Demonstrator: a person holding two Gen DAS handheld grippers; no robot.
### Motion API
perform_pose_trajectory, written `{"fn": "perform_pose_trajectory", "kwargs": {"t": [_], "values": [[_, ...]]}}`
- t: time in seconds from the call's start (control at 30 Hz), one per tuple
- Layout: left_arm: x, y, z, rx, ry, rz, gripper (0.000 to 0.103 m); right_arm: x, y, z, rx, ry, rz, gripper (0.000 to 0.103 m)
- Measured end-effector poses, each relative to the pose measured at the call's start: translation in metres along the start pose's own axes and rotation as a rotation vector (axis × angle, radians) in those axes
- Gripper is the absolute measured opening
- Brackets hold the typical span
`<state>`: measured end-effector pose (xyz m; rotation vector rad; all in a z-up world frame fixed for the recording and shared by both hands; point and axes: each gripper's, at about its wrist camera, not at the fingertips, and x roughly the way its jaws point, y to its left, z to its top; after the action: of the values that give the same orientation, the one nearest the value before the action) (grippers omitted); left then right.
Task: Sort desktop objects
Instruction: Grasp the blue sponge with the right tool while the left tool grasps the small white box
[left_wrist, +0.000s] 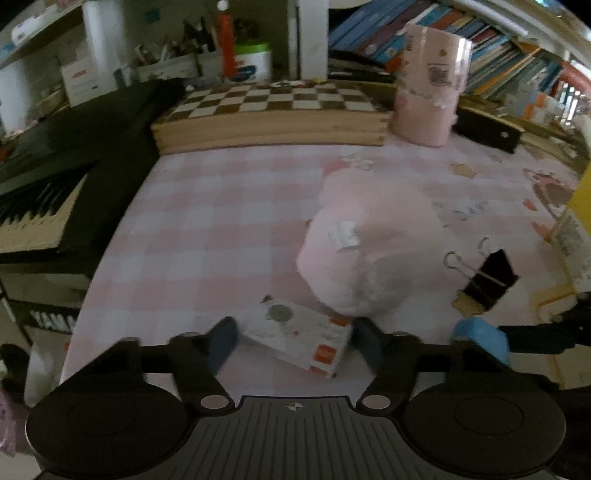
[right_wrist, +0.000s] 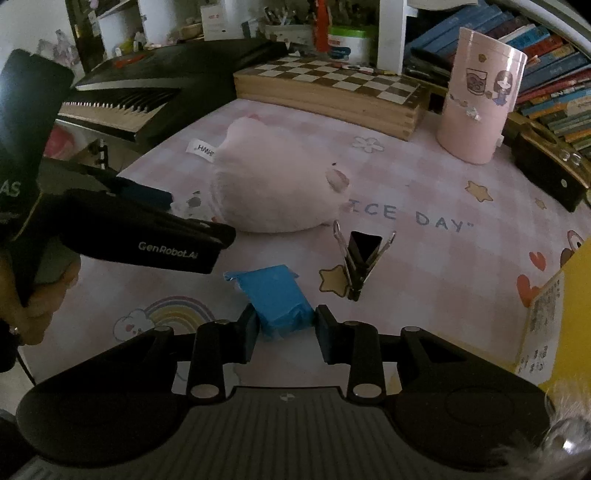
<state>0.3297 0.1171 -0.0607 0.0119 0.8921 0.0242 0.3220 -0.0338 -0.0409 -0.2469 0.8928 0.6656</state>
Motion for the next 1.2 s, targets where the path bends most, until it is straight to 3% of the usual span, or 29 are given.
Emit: {"fn": "perform_pose_trajectory", "kwargs": {"t": [0.47,0.73,1.2], "values": [[-0.032,0.004,-0.010,-0.063,-0.006,-0.015,0.059,-0.012,-0.001,-0.001,0.042,-0.038,-0.024,0.030],[-0.077,0.010,-0.013,-0.119,-0.099,-0.070,0.059,-0.038,-0.001,-0.003,0.113,-0.082,-0.040,0.030],[-0.126,0.006,-0.033,-0.048,-0.141,-0.180,0.059,-0.084,0.032,-0.027,0.170,-0.133,-0.106,0.030]]}}
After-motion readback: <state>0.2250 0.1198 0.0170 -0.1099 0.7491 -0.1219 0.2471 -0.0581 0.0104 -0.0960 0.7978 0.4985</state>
